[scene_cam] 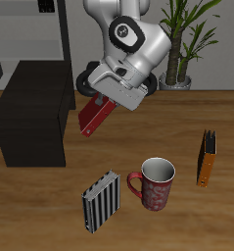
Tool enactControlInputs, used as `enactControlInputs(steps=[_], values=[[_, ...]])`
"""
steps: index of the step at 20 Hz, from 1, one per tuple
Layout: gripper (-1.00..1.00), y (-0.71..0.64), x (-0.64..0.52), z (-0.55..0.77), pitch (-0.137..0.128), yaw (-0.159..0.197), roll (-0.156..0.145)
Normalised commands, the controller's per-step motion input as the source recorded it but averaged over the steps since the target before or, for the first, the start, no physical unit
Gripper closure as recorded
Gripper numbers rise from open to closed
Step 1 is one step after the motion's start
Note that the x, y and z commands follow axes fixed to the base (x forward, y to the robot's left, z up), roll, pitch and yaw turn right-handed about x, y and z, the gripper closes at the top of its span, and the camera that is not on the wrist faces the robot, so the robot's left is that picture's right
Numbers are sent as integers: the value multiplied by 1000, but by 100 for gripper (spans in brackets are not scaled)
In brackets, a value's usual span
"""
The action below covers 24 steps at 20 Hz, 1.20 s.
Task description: Place the red book in the top region of the shelf
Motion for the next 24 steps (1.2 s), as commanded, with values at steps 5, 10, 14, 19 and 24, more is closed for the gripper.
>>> enactControlInputs(steps=[5,10,14,19,24], values=[[100,-198,-13,12,14,-25,-58],[100,-109,-3,-16,4,-13,-49],[100,-48,35,-76,33,-16,-31],[100,-21,-27,-62,5,-2,-14],[100,-4,-28,-43,-4,6,-30]])
